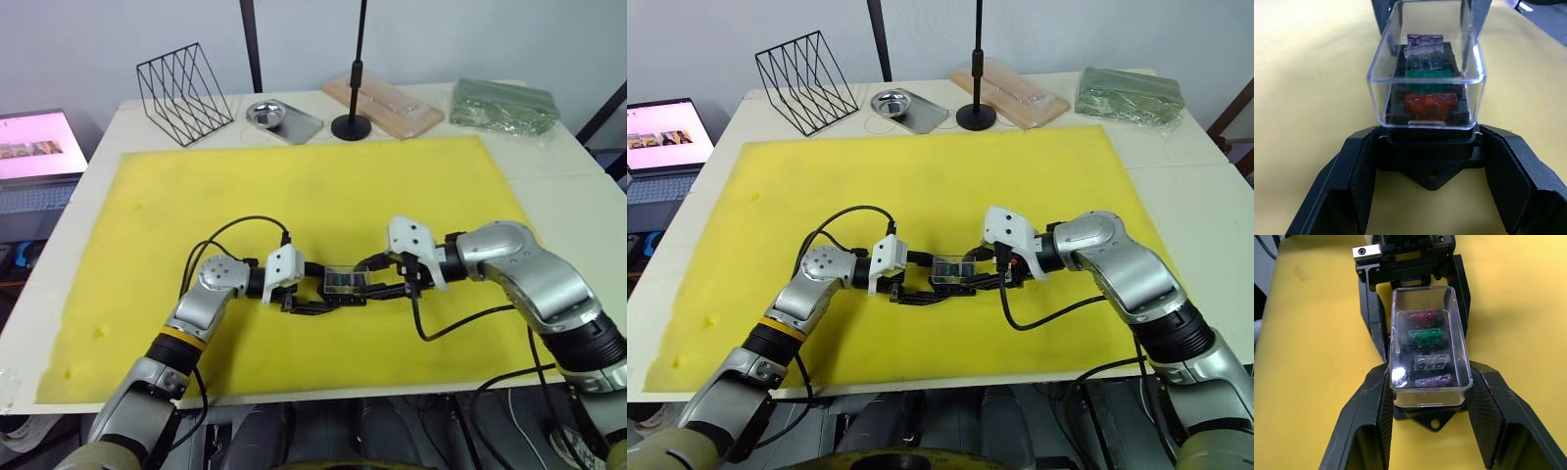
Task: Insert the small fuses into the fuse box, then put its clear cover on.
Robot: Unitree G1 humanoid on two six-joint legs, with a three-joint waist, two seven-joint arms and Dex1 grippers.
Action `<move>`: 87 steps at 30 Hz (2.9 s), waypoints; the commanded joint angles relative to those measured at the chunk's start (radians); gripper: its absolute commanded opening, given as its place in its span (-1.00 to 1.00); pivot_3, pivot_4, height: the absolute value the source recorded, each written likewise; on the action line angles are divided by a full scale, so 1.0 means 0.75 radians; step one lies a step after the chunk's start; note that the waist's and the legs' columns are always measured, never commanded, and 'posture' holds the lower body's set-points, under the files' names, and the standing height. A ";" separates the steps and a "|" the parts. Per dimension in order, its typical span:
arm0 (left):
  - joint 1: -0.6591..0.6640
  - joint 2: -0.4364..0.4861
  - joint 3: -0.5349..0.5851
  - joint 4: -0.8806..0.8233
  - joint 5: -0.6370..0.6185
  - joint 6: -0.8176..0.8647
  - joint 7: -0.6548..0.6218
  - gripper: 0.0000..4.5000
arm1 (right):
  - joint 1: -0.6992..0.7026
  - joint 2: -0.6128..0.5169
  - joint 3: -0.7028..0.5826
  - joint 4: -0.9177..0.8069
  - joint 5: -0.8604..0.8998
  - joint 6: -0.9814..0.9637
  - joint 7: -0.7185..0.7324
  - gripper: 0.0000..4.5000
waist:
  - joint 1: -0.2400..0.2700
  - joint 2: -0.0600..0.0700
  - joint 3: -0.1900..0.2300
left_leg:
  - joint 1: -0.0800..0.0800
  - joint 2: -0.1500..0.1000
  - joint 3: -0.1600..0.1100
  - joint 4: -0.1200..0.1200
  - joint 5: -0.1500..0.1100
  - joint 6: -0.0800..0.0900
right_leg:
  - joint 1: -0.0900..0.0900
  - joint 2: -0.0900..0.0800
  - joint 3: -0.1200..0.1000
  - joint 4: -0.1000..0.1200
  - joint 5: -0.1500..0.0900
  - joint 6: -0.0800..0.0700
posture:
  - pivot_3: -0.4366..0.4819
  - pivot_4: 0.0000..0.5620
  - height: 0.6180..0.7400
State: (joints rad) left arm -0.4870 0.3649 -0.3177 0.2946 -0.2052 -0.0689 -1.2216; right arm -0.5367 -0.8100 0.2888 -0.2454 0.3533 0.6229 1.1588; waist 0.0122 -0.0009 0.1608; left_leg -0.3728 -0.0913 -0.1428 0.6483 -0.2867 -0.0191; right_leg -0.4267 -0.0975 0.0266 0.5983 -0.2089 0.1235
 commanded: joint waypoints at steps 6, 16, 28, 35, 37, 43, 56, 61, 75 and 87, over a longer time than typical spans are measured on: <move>0.002 0.002 0.020 -0.021 -0.004 -0.002 -0.001 0.24 | 0.005 0.000 -0.002 0.031 -0.036 -0.056 0.044 -0.21 | 0.000 0.000 0.000 | 0.000 0.000 0.000 0.000 0.000 0.000 | 0.000 0.000 0.000 0.000 0.000 0.000 | -0.05 -0.47 1.00; 0.007 0.008 0.021 -0.022 -0.002 -0.005 -0.002 0.24 | -0.012 0.006 0.000 0.051 -0.041 -0.034 0.074 -0.21 | 0.000 0.000 0.000 | 0.000 0.000 0.000 0.000 0.000 0.000 | 0.000 0.000 0.000 0.000 0.000 0.000 | -0.05 -0.47 1.00; 0.008 0.007 0.021 -0.018 0.006 -0.009 0.003 0.24 | -0.017 0.005 0.035 0.043 -0.070 0.010 0.072 -0.21 | 0.000 0.000 0.000 | 0.000 0.000 0.000 0.000 0.000 0.000 | 0.000 0.000 0.000 0.000 0.000 0.000 | -0.05 -0.47 1.00; 0.003 0.003 0.022 -0.009 0.011 -0.013 0.007 0.24 | -0.050 0.010 0.045 0.058 -0.076 -0.001 0.092 -0.21 | -0.001 0.000 0.000 | 0.000 0.000 0.000 0.000 0.000 0.000 | 0.000 0.000 0.000 0.000 0.000 0.000 | -0.05 -0.47 1.00; 0.004 0.003 0.022 -0.008 0.011 -0.014 0.009 0.24 | -0.050 0.010 0.052 0.064 -0.088 -0.020 0.095 -0.21 | -0.001 0.000 0.000 | 0.000 0.000 0.000 0.000 0.000 0.000 | 0.000 0.000 0.000 0.000 0.000 0.000 | -0.05 -0.47 1.00; 0.008 0.005 0.024 -0.009 0.012 -0.015 0.011 0.24 | -0.047 0.007 0.064 0.084 -0.109 -0.046 0.112 -0.21 | -0.001 0.000 0.000 | 0.000 0.000 0.000 0.000 0.000 0.000 | 0.000 0.000 0.000 0.000 0.000 0.000 | -0.05 -0.47 1.00; 0.009 0.009 0.024 -0.004 0.023 -0.013 0.018 0.24 | -0.073 0.022 0.051 0.116 -0.119 -0.068 0.123 0.99 | -0.001 0.000 0.000 | 0.000 0.000 0.000 0.000 0.000 0.000 | 0.000 0.000 0.000 0.001 0.000 0.000 | -0.05 -0.47 1.00; 0.009 0.009 0.024 -0.003 0.024 -0.014 0.020 0.24 | -0.077 0.035 0.039 0.114 -0.114 -0.061 0.115 0.99 | -0.001 0.000 0.000 | 0.000 0.000 0.000 0.000 0.000 0.000 | 0.000 0.000 0.000 0.001 0.000 0.000 | -0.05 -0.47 1.00; 0.006 0.004 0.034 0.026 0.024 -0.036 0.041 0.24 | -0.031 -0.020 -0.374 -0.221 0.220 0.288 -0.048 0.99 | -0.001 0.000 0.000 | 0.000 0.000 0.000 0.000 0.000 0.000 | 0.000 0.000 0.000 0.001 0.000 0.000 | -0.05 -0.47 1.00; -0.004 0.000 0.030 0.055 0.021 -0.061 0.028 0.24 | 0.041 0.151 -0.264 -0.257 0.182 0.086 -0.194 -0.58 | 0.000 0.000 0.000 | 0.001 0.000 0.000 0.000 0.000 0.000 | 0.000 0.000 0.000 0.002 0.000 0.000 | -0.05 -0.47 1.00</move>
State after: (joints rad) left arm -0.4850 0.3611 -0.3159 0.3179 -0.1919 -0.1047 -1.1996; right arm -0.5043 -0.7162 0.0901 -0.4267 0.4944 0.7167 1.0308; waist 0.0120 -0.0007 0.1605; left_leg -0.3721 -0.0913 -0.1427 0.6485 -0.2866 -0.0193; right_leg -0.4267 -0.0975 0.0269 0.5995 -0.2089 0.1234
